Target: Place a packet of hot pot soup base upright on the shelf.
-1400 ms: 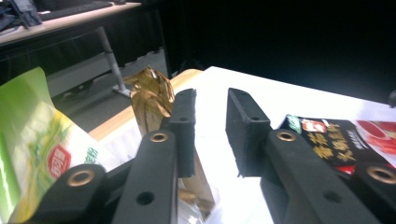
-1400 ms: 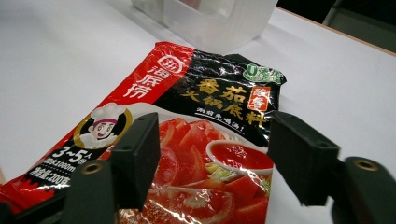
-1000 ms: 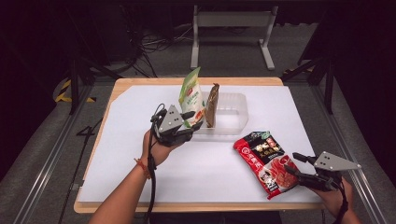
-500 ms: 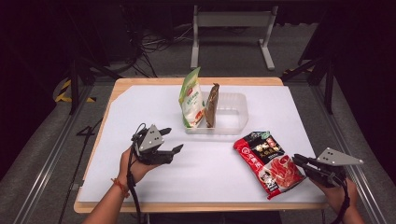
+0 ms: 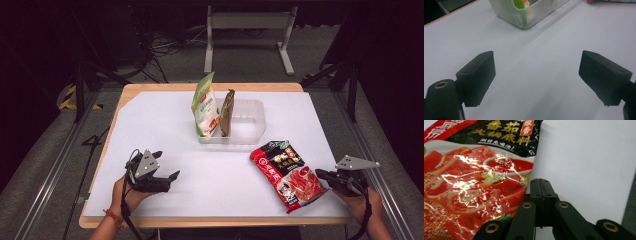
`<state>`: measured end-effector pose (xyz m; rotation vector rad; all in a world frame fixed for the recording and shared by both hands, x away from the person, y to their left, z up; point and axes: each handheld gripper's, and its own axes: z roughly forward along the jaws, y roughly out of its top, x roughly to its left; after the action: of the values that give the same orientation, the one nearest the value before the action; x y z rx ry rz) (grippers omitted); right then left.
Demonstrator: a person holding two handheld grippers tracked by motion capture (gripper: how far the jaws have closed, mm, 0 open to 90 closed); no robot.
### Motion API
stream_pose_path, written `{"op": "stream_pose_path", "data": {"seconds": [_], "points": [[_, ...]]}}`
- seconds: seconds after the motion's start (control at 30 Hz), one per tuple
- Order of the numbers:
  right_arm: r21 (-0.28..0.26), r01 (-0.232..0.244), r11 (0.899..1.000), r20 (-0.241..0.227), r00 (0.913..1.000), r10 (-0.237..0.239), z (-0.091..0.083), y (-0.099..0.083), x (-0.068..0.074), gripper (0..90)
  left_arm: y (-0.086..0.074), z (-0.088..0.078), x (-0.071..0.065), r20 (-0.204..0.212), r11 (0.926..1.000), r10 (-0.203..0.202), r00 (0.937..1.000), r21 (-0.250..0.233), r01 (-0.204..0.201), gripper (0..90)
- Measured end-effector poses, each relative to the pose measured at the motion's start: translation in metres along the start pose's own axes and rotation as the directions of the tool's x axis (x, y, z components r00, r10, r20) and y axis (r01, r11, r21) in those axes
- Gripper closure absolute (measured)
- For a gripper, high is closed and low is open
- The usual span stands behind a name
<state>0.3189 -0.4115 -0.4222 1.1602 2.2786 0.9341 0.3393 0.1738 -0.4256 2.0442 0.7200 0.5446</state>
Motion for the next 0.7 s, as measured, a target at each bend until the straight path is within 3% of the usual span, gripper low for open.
{"op": "stream_pose_path", "data": {"seconds": [0.17,0.3,0.5,0.6,0.7], "points": [[0.035,0.008,0.999,-0.023,0.9997,-0.008,0.001,-0.001,0.002,90.0,-0.016,-0.010,0.000,0.009,0.9987,-0.051,0.9987,0.003,0.051,15.3],[0.038,0.003,0.999,-0.054,0.9985,-0.001,-0.003,-0.004,0.001,90.0,-0.024,-0.016,0.000,0.023,0.9983,-0.058,0.9981,0.010,0.058,17.0],[0.044,0.042,0.998,-0.102,0.9941,-0.038,-0.006,-0.004,0.007,90.0,-0.026,-0.019,0.003,0.029,0.9954,-0.093,0.9952,-0.021,0.094,17.1],[0.032,0.053,0.998,-0.143,0.9886,-0.048,-0.007,-0.002,0.014,90.0,-0.027,-0.017,0.003,0.028,0.9954,-0.095,0.9951,-0.013,0.095,16.9],[0.029,0.077,0.997,-0.150,0.9860,-0.072,-0.007,0.001,0.021,90.0,-0.027,-0.014,0.002,0.023,0.9962,-0.087,0.9959,-0.006,0.087,16.8]]}}
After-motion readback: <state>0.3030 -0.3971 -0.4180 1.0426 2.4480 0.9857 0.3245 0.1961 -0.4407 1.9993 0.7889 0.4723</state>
